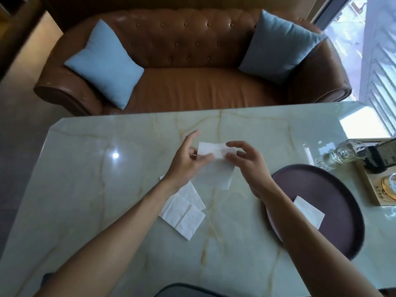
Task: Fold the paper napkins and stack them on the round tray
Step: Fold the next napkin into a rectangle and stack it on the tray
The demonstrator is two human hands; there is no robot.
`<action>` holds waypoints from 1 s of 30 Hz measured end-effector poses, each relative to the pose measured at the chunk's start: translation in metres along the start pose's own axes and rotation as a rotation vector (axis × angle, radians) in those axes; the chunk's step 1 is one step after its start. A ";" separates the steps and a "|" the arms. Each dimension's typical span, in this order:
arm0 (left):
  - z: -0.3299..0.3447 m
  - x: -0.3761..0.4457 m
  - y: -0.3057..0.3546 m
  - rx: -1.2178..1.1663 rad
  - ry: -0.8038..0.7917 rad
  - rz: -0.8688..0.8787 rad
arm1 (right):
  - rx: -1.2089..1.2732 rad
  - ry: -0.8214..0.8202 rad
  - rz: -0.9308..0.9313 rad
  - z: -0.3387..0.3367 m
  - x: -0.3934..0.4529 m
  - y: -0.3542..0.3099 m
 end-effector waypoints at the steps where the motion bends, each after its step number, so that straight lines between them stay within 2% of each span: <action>1: -0.001 -0.003 0.002 0.028 -0.058 0.041 | 0.008 -0.006 -0.008 -0.001 0.000 -0.002; 3: -0.004 -0.007 0.003 0.110 -0.080 0.072 | 0.009 -0.025 -0.026 -0.002 -0.001 -0.005; 5: -0.006 -0.009 0.004 0.190 -0.029 0.071 | 0.004 -0.051 -0.033 -0.003 -0.002 -0.008; 10: -0.005 -0.013 0.010 0.233 0.044 0.091 | -0.089 -0.162 -0.056 -0.003 -0.009 -0.008; 15: -0.004 -0.016 0.013 0.300 0.053 0.124 | -0.285 -0.058 -0.159 -0.002 -0.009 -0.008; 19: -0.005 -0.017 0.014 0.302 0.075 0.142 | -0.385 -0.091 -0.232 -0.002 -0.009 -0.013; 30: -0.010 -0.011 0.008 0.233 0.105 0.154 | -0.394 -0.040 -0.223 -0.006 -0.006 -0.020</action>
Point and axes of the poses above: each hand's wrist, its own x-axis towards the middle knuckle, its own z-axis out of the palm, y = z × x, the point moved 1 cm from there along x, towards the middle knuckle, and after that the axes turned 2 degrees about y, right-handed, at the moved point
